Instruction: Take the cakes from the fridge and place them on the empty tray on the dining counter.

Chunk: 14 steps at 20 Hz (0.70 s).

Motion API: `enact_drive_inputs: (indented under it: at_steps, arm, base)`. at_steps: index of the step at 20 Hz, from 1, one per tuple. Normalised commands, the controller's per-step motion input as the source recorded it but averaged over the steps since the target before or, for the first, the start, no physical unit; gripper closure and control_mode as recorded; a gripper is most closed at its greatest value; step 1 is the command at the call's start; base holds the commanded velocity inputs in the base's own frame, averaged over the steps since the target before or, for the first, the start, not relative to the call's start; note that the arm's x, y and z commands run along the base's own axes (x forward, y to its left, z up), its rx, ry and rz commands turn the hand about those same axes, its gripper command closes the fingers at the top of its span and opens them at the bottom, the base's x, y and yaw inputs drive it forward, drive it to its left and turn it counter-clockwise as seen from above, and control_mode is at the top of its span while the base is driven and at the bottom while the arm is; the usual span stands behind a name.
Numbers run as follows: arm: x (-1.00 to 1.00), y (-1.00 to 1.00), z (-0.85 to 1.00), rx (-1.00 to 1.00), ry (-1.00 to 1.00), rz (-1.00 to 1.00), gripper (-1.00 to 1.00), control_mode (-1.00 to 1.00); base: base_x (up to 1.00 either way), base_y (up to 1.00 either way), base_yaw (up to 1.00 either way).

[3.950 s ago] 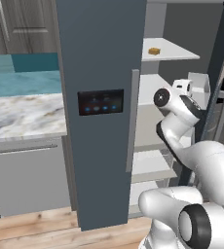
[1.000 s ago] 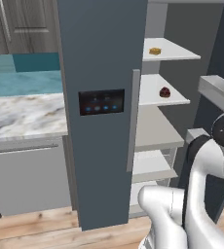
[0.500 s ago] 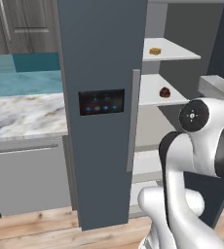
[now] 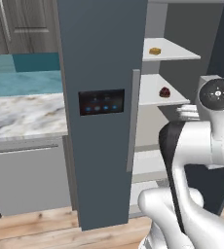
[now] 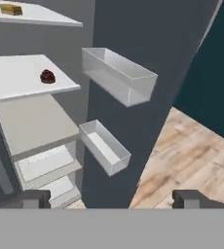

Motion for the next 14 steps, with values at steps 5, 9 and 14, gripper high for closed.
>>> enact_drive_inputs:
  at_steps: [5,9,14]
  arm:
    - [0.29,0.67,-0.45,0.02,0.14,0.69,-1.00,-1.00]
    - [0.11,0.63,-0.54,0.00,0.03,0.43,-1.00,-1.00]
    - [0.08,0.49,-0.16,0.04,0.01,0.19,-1.00,-1.00]
  base:
    - [0.00,0.00,0.00]
    - [0.00,0.00,0.00]
    - [0.00,0.00,0.00]
